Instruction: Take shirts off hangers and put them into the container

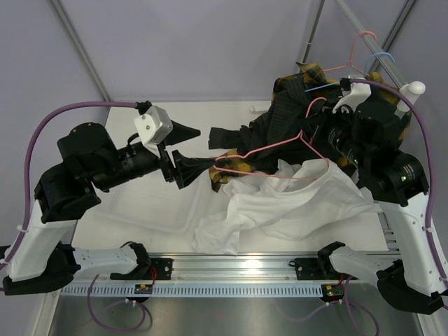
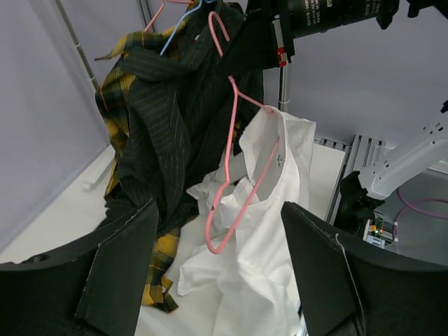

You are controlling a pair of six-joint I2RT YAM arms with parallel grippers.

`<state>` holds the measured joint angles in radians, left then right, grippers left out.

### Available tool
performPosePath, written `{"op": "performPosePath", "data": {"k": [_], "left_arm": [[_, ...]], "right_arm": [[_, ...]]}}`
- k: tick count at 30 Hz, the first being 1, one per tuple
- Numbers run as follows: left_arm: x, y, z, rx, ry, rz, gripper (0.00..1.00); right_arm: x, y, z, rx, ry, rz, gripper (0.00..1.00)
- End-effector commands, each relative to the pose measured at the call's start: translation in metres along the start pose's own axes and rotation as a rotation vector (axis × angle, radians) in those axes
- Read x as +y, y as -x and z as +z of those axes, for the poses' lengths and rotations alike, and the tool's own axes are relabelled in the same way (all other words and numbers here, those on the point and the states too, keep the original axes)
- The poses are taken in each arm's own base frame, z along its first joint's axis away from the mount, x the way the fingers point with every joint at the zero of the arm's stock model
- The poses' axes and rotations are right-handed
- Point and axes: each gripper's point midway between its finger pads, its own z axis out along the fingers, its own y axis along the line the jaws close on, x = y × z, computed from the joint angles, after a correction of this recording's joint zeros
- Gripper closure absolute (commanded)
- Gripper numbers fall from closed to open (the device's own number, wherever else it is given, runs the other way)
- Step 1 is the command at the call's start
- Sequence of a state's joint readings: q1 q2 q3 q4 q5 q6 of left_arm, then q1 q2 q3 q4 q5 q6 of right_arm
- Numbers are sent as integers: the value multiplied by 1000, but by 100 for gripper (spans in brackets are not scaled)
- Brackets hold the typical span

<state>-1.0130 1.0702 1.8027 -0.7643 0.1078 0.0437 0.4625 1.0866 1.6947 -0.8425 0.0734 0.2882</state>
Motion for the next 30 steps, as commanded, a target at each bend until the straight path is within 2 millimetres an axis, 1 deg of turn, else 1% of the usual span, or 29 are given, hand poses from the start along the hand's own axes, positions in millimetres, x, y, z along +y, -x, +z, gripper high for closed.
{"op": "performPosePath", "data": {"k": [1, 2, 7, 9, 12, 13, 14, 15, 17, 20, 21, 22, 23, 24, 25, 26, 27, 28, 29, 30], "left_arm": [[-13, -13, 3, 83, -107, 93, 24], [-12, -20, 12, 112, -112, 86, 24], [-11, -45, 29, 176, -116, 76, 23], [-14, -50, 37, 188, -133, 66, 23], [-22, -51, 49, 183, -183, 36, 24], [-25, -57, 56, 200, -200, 22, 25], [-25, -56, 60, 199, -201, 17, 26], [-25, -61, 66, 214, -198, 6, 28], [-24, -62, 72, 216, -196, 2, 30], [-23, -69, 84, 235, -193, -12, 39], [-23, -69, 87, 238, -193, -24, 46], [-22, -76, 94, 265, -191, -32, 76], [-22, -78, 96, 278, -191, -38, 100], [-21, -76, 96, 285, -178, -57, 100], [-15, -78, 98, 290, -140, -65, 100], [-10, -72, 94, 273, -103, -74, 100], [3, -70, 91, 257, -11, -104, 100], [10, -66, 86, 242, 39, -112, 100], [16, -52, 69, 196, 85, -117, 100], [19, -47, 62, 172, 109, -124, 100]], "right_arm": [[17, 1, -17, 8, 110, -45, 100], [18, 1, -19, 9, 117, -51, 100], [26, -1, -25, 24, 170, -62, 100], [28, 0, -27, 20, 178, -64, 100], [29, 2, -28, 16, 181, -64, 100], [29, 3, -29, 15, 183, -64, 100], [30, 4, -30, 10, 188, -64, 100], [31, 4, -31, 10, 193, -64, 100], [30, 4, -34, 6, 192, -67, 100], [31, 5, -38, 4, 198, -71, 100], [31, 5, -40, 5, 199, -71, 100], [31, 6, -41, 6, 199, -77, 100], [31, 6, -42, 7, 197, -77, 100], [30, 8, -45, 4, 191, -75, 100], [30, 9, -49, -6, 192, -75, 85], [29, 11, -52, -18, 186, -68, 39], [19, 9, -51, -24, 132, -57, 20], [14, 10, -60, -48, 110, -31, 11], [9, 7, -63, -48, 86, -15, 1], [-8, -2, -59, -36, 3, -4, 0]]}}
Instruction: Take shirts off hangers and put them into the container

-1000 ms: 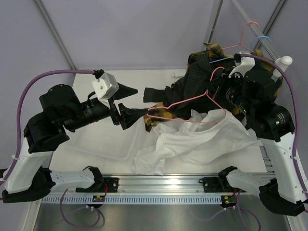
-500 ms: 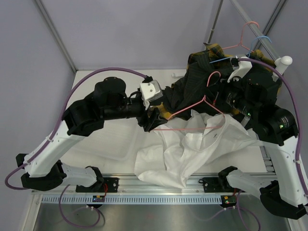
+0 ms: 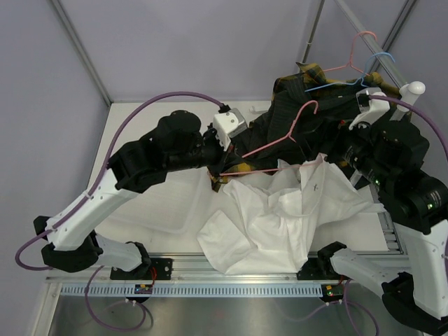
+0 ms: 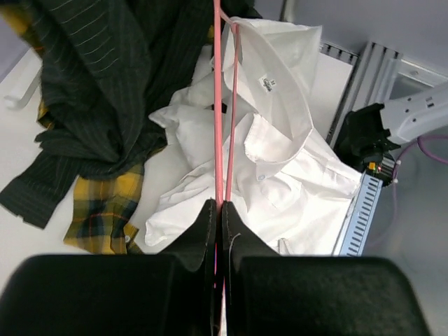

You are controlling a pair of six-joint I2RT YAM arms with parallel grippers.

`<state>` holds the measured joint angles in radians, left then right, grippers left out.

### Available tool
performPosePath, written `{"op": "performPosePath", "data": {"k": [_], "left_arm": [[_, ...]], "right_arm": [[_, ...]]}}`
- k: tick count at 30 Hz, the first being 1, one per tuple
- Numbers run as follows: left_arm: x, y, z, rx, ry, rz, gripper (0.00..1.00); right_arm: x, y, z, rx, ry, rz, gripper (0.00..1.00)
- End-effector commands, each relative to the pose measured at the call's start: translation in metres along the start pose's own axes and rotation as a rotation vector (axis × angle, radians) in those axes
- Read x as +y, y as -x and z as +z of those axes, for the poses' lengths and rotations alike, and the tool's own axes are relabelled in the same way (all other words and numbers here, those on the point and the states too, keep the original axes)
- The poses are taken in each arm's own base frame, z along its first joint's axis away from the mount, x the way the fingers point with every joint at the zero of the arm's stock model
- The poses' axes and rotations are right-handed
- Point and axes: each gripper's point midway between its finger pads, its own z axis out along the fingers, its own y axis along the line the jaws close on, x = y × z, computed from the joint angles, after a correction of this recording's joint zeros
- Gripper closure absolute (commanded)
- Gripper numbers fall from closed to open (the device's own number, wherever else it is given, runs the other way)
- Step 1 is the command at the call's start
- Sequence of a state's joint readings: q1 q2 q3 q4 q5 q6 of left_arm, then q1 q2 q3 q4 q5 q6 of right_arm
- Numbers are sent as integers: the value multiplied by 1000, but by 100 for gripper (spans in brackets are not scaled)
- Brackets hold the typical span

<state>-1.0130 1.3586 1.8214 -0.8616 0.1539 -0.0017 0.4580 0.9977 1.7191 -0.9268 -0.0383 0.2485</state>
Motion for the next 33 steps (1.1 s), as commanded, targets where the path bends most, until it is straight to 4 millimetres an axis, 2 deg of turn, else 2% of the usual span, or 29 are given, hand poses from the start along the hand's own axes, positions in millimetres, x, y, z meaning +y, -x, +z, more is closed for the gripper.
{"op": "performPosePath", "data": {"k": [1, 2, 3, 4, 5, 6, 11, 12, 13, 14, 15, 16, 17, 18, 19, 20, 21, 23, 24, 25, 26, 27, 28, 29, 30, 31, 33], "left_arm": [[21, 42, -53, -220, 168, -61, 100], [20, 45, -60, -238, 174, -68, 100], [19, 47, -69, -255, 173, -70, 100], [18, 48, -75, -250, 173, -71, 100], [18, 48, -78, -255, 174, -75, 100], [17, 50, -83, -263, 173, -76, 100], [16, 45, -91, -269, 177, -84, 100], [15, 46, -92, -279, 174, -85, 100], [11, 50, -103, -320, 158, -69, 100], [11, 53, -100, -355, 149, -45, 100], [3, 56, -102, -381, 106, -23, 100], [2, 59, -102, -395, 98, -11, 100], [2, 61, -97, -393, 93, -4, 100], [-1, 71, -98, -403, 79, 8, 100], [-2, 75, -93, -393, 70, 12, 100], [-1, 76, -69, -352, 56, 11, 100], [-6, 89, -69, -377, 26, 25, 100], [-7, 99, -54, -373, 5, 32, 100], [-6, 98, -29, -335, -12, 35, 100], [-8, 112, -32, -361, -22, 43, 100], [-9, 117, -26, -360, -32, 43, 100], [-11, 115, -3, -326, -60, 40, 100], [-13, 130, -6, -359, -71, 49, 100], [-14, 132, 0, -351, -86, 45, 100], [-12, 128, 22, -321, -90, 40, 100], [-13, 138, 20, -344, -95, 44, 100], [-14, 141, 38, -349, -118, 42, 100]], "right_arm": [[-26, -5, -25, -52, -143, 59, 1], [-34, -11, -27, -47, -183, 77, 1], [-47, -26, -23, -16, -246, 83, 0], [-51, -33, -26, -14, -258, 100, 0], [-58, -50, -19, 19, -282, 105, 0], [-60, -58, -16, 32, -288, 114, 1], [-78, -94, 2, 81, -358, 159, 6], [-81, -104, 8, 97, -369, 168, 8], [-79, -108, 9, 97, -357, 187, 13], [-79, -120, 15, 113, -345, 195, 19], [-77, -125, 16, 117, -328, 205, 33], [-74, -128, 14, 108, -314, 227, 94], [-72, -133, 15, 115, -299, 236, 100], [-63, -146, 20, 153, -243, 245, 100], [-57, -151, 20, 161, -213, 254, 100], [-50, -159, 21, 186, -182, 258, 100], [-42, -169, 22, 207, -138, 276, 100], [-35, -180, 22, 234, -115, 279, 100], [-33, -191, 23, 262, -108, 267, 100], [-31, -195, 22, 270, -103, 265, 100], [-31, -200, 22, 281, -103, 264, 100], [-29, -209, 21, 300, -90, 262, 100], [-30, -213, 21, 308, -92, 261, 100], [-31, -220, 21, 321, -93, 265, 100], [-29, -221, 19, 319, -81, 266, 100], [-30, -223, 19, 319, -79, 269, 100], [-29, -224, 16, 315, -70, 272, 100]]}}
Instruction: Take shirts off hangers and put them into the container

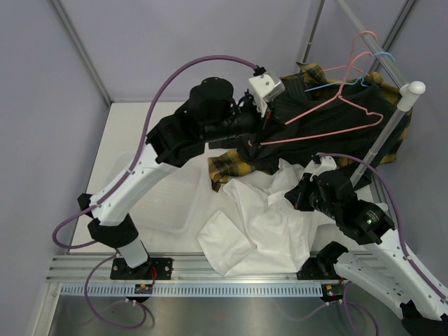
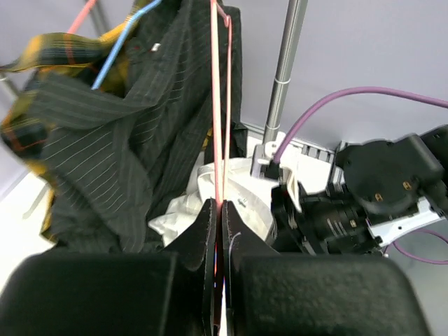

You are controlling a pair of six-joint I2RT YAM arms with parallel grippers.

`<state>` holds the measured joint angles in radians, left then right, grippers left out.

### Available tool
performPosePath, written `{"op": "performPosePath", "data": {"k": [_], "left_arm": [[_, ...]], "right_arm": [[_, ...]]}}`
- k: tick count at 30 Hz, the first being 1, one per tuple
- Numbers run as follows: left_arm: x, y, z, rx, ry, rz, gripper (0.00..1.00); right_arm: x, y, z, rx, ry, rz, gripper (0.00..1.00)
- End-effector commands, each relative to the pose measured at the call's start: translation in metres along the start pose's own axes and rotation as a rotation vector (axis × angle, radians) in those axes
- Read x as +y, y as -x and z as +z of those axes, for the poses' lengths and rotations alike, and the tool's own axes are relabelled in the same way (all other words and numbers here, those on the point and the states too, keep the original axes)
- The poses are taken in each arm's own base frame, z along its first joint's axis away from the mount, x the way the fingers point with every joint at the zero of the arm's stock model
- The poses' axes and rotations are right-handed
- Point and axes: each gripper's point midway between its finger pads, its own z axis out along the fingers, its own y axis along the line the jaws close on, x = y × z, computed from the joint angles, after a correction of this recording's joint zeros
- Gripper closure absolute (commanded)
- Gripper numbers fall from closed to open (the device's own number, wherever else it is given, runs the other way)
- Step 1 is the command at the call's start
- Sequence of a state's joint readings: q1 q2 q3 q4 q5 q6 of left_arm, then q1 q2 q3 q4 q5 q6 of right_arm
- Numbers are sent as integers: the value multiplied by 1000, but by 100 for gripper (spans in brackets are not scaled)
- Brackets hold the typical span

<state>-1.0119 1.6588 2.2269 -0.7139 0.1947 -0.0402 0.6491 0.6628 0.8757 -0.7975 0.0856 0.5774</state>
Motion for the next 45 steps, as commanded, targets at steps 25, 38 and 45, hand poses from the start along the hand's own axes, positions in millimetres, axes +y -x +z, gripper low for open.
{"op": "performPosePath", "data": {"k": [25, 38, 45], "left_arm": [[-22, 32, 82, -170, -211, -72, 100], [43, 2, -21, -97, 240, 88, 1], [20, -121, -76, -45, 197, -130, 1]], "right_arm": [[10, 13, -27, -89, 74, 24, 100], [9, 20, -40, -126, 76, 14, 83], [15, 35, -47, -151, 79, -11, 45]]}}
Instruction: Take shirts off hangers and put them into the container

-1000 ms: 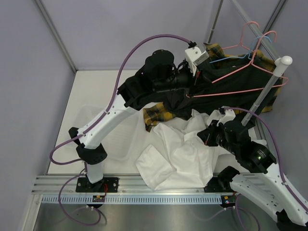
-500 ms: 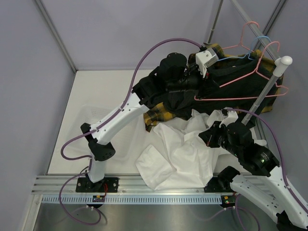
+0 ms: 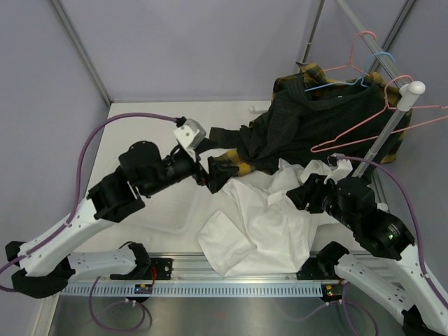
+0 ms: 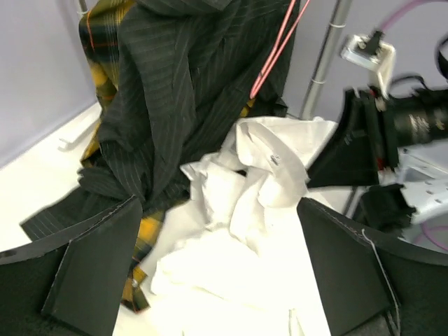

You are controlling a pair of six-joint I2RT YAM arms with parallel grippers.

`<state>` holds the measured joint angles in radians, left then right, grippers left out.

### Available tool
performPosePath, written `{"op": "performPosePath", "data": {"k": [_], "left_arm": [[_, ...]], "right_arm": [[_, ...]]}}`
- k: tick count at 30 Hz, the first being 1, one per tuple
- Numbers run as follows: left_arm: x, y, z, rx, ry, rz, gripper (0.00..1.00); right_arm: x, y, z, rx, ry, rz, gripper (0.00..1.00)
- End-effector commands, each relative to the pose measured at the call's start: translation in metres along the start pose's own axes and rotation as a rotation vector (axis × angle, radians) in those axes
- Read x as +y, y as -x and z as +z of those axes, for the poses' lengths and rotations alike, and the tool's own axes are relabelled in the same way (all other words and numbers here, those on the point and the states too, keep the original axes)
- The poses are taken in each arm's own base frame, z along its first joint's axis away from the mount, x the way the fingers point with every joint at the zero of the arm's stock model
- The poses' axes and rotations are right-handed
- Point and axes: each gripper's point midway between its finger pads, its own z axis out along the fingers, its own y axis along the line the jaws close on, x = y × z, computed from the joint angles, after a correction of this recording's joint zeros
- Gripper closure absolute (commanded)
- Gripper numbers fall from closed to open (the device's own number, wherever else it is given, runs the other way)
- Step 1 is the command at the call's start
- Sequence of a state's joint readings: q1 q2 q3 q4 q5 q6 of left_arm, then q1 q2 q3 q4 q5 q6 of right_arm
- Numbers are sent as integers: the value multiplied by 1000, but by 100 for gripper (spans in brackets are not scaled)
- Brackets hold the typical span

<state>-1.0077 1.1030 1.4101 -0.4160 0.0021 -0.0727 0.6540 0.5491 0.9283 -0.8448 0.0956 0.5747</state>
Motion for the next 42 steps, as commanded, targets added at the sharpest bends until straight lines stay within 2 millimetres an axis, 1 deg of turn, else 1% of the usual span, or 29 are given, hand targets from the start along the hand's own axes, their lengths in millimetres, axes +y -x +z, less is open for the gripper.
{"op": "performPosePath", "data": {"k": [1, 3, 6, 7, 8, 11, 12, 14, 15, 16, 18, 19, 21, 22, 23, 24, 25, 26, 27, 28, 29, 30, 31, 33, 35, 38, 39, 41, 42], "left_arm": [[-8, -65, 20, 67, -33, -123, 1], [-26, -113, 37, 161, -113, -173, 1], [-40, -166, 60, 249, -149, -189, 1], [-48, -167, 68, 223, -184, -199, 1], [-54, -180, 78, 239, -203, -233, 1], [-66, -199, 92, 243, -250, -279, 1], [-68, -214, 100, 274, -255, -283, 1], [-76, -219, 109, 271, -268, -286, 1], [-80, -232, 114, 300, -265, -280, 1], [-82, -237, 118, 313, -259, -274, 1], [-87, -235, 129, 318, -255, -260, 1], [-87, -251, 137, 355, -249, -263, 1], [-94, -253, 148, 361, -263, -280, 1], [-96, -266, 153, 388, -264, -289, 1], [-98, -265, 161, 383, -265, -299, 1], [-101, -272, 164, 406, -261, -299, 1], [-101, -293, 171, 453, -247, -287, 1], [-106, -287, 181, 446, -253, -277, 1], [-107, -297, 184, 482, -241, -268, 1], [-105, -316, 189, 521, -220, -252, 1], [-101, -320, 195, 522, -165, -223, 1], [-100, -316, 203, 514, -137, -204, 1], [-96, -328, 207, 529, -105, -181, 1], [-85, -328, 217, 514, -4, -148, 1], [-76, -346, 219, 548, 67, -139, 1], [-75, -360, 221, 603, 100, -161, 1], [-74, -376, 221, 644, 105, -158, 1], [-75, -385, 219, 689, 109, -160, 2], [-74, -393, 218, 711, 116, -160, 7]], "right_arm": [[10, 21, -10, -60, 17, -22, 43], [13, 28, -15, -81, 27, -20, 41], [21, 36, -25, -106, 61, -14, 41], [22, 38, -29, -115, 72, -14, 41], [23, 41, -33, -122, 72, -11, 41], [18, 48, -50, -161, 59, -16, 41], [17, 49, -54, -169, 55, -19, 41], [14, 52, -63, -190, 51, -19, 41], [13, 51, -66, -195, 55, -23, 42], [12, 51, -68, -196, 51, -21, 42], [12, 50, -71, -198, 58, -20, 42], [12, 50, -72, -201, 60, -19, 43], [12, 50, -75, -211, 72, -14, 43], [13, 50, -76, -211, 77, -14, 43], [12, 50, -78, -213, 75, -15, 44], [12, 51, -79, -219, 79, -16, 44], [13, 50, -80, -218, 86, -18, 44], [13, 50, -81, -220, 89, -18, 44], [13, 50, -81, -223, 92, -17, 45], [13, 50, -82, -225, 94, -15, 44], [13, 49, -82, -226, 93, -19, 45], [12, 50, -83, -228, 92, -17, 45], [12, 49, -81, -228, 93, -21, 45], [13, 49, -81, -227, 97, -21, 45], [13, 49, -81, -225, 97, -23, 46], [13, 49, -82, -225, 100, -24, 46], [13, 48, -82, -226, 101, -26, 46], [14, 49, -84, -234, 108, -28, 46], [14, 49, -85, -236, 111, -26, 46]]}}
